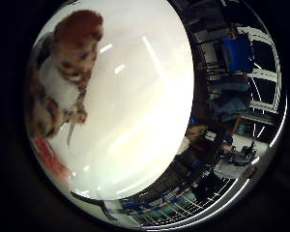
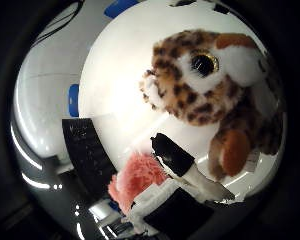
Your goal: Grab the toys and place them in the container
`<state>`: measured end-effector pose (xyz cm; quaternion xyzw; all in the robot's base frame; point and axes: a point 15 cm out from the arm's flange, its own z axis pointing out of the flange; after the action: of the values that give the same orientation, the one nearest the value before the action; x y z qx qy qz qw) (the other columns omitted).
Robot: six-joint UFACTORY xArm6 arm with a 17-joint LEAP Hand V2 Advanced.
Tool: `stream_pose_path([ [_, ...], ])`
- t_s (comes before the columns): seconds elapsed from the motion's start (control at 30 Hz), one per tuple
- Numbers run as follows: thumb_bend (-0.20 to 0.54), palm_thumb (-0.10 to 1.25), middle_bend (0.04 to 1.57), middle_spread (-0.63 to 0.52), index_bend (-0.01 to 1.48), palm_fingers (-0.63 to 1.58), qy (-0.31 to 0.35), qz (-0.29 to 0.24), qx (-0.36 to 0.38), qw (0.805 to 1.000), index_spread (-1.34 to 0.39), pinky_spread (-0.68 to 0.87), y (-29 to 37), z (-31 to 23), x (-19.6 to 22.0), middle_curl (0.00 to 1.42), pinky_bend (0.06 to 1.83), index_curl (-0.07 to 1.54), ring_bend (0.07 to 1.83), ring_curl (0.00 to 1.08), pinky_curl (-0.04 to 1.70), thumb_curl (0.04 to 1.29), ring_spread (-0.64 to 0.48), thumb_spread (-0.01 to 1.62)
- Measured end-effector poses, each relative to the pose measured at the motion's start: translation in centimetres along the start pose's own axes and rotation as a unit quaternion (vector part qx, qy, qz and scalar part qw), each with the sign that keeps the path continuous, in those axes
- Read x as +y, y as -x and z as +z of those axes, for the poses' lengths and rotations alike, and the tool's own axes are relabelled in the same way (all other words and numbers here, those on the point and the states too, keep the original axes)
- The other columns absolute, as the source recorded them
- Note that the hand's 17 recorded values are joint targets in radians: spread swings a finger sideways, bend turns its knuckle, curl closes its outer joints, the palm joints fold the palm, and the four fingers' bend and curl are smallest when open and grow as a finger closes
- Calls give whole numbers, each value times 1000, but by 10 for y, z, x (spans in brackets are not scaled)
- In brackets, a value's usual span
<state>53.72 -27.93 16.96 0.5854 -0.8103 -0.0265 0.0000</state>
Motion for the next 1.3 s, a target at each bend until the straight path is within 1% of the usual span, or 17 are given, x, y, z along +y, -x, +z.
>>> stream_pose_path([
  [0.13, -18, 532, 230, 39, 141, 247, 12, -4, 3, 1000, -320, 434, 0, 14, 2, 344, 446, 261, 419, 232, 284, 280, 192, 1138],
  [0.23, -19, 544, 260, -6, 124, 339, 17, -5, 3, 1000, -306, 413, 0, 16, 4, 350, 503, 237, 543, 256, 291, 286, 140, 1125],
  [0.3, -14, 592, 348, -102, 102, 541, 19, -6, 3, 1000, -299, 215, 1, 16, 5, 374, 601, 200, 762, 305, 300, 301, -9, 1108],
  [0.33, -11, 610, 402, -137, 92, 683, 19, -7, 4, 1000, -298, 101, 1, 14, 5, 394, 689, 188, 846, 334, 323, 306, -76, 1106],
  [0.37, -14, 624, 455, -179, 99, 809, 20, -7, 4, 1000, -297, -62, 2, 13, 5, 412, 799, 169, 921, 352, 333, 311, -150, 1100],
  [0.4, -13, 643, 541, -220, 104, 998, 22, -8, 4, 1000, -314, -246, 2, 12, 7, 447, 915, 147, 992, 376, 360, 317, -208, 1097],
  [0.43, -15, 655, 603, -249, 133, 1069, 22, -9, 5, 1000, -325, -362, 2, 10, 8, 481, 976, 149, 1023, 404, 390, 322, -240, 1094],
  [0.47, -14, 667, 668, -265, 187, 1160, 23, -10, 6, 1000, -343, -426, 2, 9, 9, 519, 1004, 172, 1057, 432, 414, 326, -256, 1093],
  [0.5, -16, 677, 753, -266, 257, 1254, 25, -10, 6, 1000, -358, -447, 2, 8, 10, 559, 1024, 208, 1080, 451, 430, 333, -261, 1090],
  [0.57, -17, 691, 842, -260, 390, 1300, 26, -10, 6, 1000, -371, -438, 2, 5, 12, 602, 1077, 275, 1112, 472, 460, 342, -263, 1092],
  [0.63, -18, 708, 942, -245, 602, 1302, 28, -11, 5, 1000, -370, -395, 3, -1, 15, 653, 1160, 389, 1184, 508, 506, 353, -256, 1099],
  [0.8, -8, 750, 1140, -207, 890, 1218, 45, -12, 2, 999, -325, -294, 6, -5, 25, 732, 1298, 575, 1312, 576, 600, 365, -236, 1152],
  [0.83, -9, 761, 1166, -199, 921, 1203, 50, -12, 1, 999, -318, -283, 7, -5, 28, 741, 1312, 598, 1327, 585, 615, 367, -232, 1158],
  [0.93, 29, 908, 1237, -187, 1071, 1157, 62, -12, -1, 998, -274, -242, 10, -9, 35, 773, 1356, 681, 1367, 623, 670, 405, -223, 1189],
  [1.07, 24, 998, 1287, -170, 1124, 1113, 62, -13, -1, 998, -243, -212, 13, -36, 46, 789, 1373, 728, 1391, 660, 726, 457, -223, 1192],
  [1.2, -7, 1019, 1309, -161, 1133, 1105, 60, -14, -1, 998, -229, -200, 16, -73, 62, 789, 1365, 747, 1392, 683, 762, 498, -217, 1185],
  [1.3, -9, 1029, 1314, -158, 1135, 1104, 54, -18, 0, 998, -224, -197, 19, -105, 76, 786, 1356, 754, 1388, 694, 785, 518, -215, 1183],
])
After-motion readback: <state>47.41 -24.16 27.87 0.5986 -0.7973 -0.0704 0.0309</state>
